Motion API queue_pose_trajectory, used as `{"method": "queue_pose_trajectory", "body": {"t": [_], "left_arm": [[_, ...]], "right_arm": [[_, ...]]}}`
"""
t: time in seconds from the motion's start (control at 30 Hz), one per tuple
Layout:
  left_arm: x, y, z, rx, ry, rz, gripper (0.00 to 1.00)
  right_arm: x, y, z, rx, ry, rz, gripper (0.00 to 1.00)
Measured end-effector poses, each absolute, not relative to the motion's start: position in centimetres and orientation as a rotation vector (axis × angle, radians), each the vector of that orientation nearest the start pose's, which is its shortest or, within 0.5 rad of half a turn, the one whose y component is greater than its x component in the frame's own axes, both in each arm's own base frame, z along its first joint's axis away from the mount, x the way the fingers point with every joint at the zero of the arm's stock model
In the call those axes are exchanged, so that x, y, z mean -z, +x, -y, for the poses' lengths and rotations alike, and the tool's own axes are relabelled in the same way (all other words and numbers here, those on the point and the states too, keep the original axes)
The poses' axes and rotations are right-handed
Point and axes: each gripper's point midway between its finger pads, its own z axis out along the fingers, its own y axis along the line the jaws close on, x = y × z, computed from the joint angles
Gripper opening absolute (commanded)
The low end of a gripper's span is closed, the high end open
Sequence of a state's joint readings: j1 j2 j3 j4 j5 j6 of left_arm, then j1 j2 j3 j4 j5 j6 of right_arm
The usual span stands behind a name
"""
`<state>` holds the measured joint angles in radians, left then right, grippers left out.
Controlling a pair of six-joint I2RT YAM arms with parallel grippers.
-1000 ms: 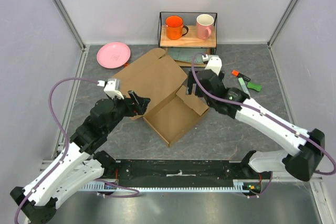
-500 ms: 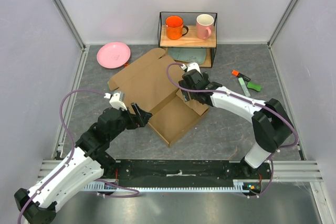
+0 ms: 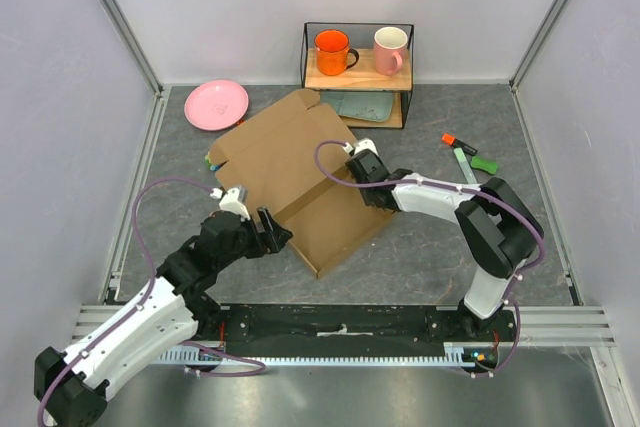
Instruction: Fold the paper box
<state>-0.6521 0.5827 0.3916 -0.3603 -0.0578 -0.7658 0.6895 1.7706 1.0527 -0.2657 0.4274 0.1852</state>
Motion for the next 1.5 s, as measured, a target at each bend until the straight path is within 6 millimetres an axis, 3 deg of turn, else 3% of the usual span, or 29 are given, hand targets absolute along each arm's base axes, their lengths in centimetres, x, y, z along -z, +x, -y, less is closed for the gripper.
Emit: {"method": "queue_pose_trajectory", "body": {"t": [0.17, 0.47, 0.63, 0.8, 1.07, 1.17, 1.27, 1.4, 1.5], "left_arm": [[-9.9, 18.7, 16.7, 0.739, -0.177, -2.258, 0.85], [-7.1, 19.9, 17.5, 0.68, -0.189, -2.339, 0.85], [-5.0, 20.8, 18.0, 0.599, -0.18, -2.418, 0.87], [-6.4, 23.4, 18.9, 0.535, -0.142, -2.386, 0.87], [-12.5, 27.9, 20.6, 0.543, -0.103, -2.202, 0.87], [-13.0, 29.2, 21.0, 0.514, -0.084, -2.184, 0.77], [-11.3, 30.4, 21.3, 0.438, -0.057, -2.229, 0.66], [-8.2, 31.3, 21.1, 0.321, -0.028, -2.319, 0.34], [-6.6, 31.7, 20.2, 0.239, -0.02, -2.351, 0.19]], "right_arm": [[-3.5, 34.0, -19.8, 0.123, -0.387, -2.378, 0.0], [-3.3, 31.6, -16.8, 0.09, -0.014, -2.357, 0.0], [-3.2, 30.8, -16.7, 0.097, 0.073, -2.333, 0.0], [-3.1, 30.7, -16.4, 0.108, 0.122, -2.326, 0.0], [-3.1, 30.7, -16.4, 0.098, 0.131, -2.32, 0.0], [-3.1, 30.7, -16.4, 0.094, 0.132, -2.318, 0.0], [-3.1, 30.6, -16.5, 0.087, 0.128, -2.323, 0.0], [-3.2, 30.2, -16.5, 0.081, 0.118, -2.339, 0.0], [-3.2, 29.8, -16.4, 0.086, 0.112, -2.354, 0.0]]}}
